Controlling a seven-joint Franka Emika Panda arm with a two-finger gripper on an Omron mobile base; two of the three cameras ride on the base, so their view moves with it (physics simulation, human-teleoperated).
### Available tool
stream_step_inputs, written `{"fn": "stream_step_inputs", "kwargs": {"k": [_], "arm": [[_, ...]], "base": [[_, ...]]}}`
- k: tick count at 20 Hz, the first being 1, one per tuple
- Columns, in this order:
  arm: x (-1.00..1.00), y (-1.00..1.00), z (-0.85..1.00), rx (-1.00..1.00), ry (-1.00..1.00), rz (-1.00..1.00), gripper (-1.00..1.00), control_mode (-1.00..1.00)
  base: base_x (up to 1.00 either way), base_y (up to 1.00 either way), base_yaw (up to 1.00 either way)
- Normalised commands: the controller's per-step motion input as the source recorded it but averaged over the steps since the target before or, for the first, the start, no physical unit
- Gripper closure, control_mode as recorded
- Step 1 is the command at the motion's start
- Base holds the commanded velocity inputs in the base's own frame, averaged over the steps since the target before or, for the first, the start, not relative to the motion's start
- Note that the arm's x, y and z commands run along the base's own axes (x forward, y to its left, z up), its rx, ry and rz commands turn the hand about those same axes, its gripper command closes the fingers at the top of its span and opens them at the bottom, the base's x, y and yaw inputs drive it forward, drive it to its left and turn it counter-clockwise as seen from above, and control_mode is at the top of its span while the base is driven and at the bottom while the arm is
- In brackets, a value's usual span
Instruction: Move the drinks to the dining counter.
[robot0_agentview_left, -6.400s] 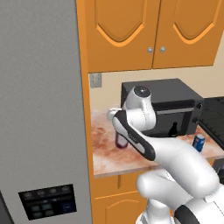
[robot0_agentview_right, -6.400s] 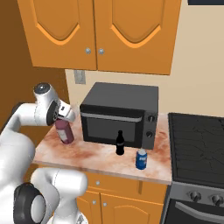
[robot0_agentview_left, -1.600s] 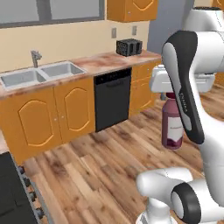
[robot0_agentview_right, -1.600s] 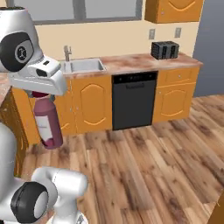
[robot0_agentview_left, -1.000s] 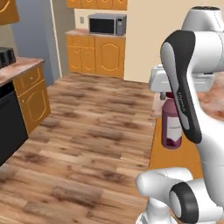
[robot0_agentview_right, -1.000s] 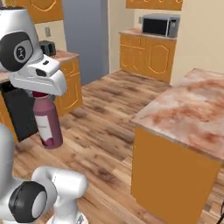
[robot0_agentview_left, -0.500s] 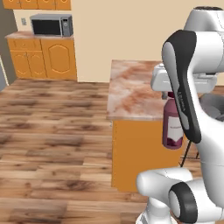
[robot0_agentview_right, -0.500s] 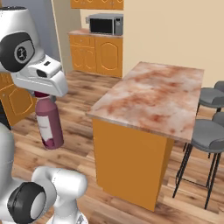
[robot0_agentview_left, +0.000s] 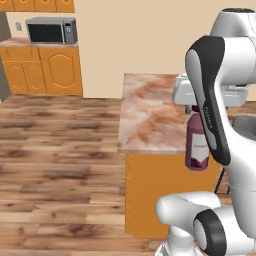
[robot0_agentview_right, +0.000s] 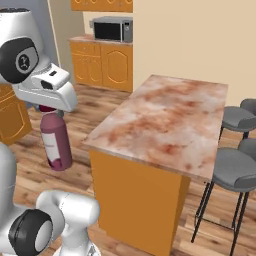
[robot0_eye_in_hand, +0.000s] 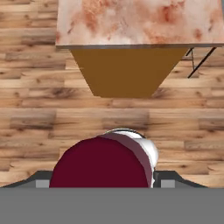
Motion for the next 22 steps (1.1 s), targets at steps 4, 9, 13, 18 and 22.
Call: {"fn": "stream_step_inputs", "kwargs": {"k": [4,9,13,18,22], "arm": [[0.0,0.0,0.0,0.0,0.0,0.0,1.0,1.0],[0.0,0.0,0.0,0.0,0.0,0.0,1.0,1.0],[0.0,0.0,0.0,0.0,0.0,0.0,1.0,1.0],[0.0,0.0,0.0,0.0,0.0,0.0,1.0,1.0],[0.0,0.0,0.0,0.0,0.0,0.0,1.0,1.0]], "base": [[0.93,-0.16,-0.12],[0.94,0.0,-0.29],[0.77,0.0,-0.48],[0.57,0.03,-0.35],[0.68,0.11,-0.03]]}}
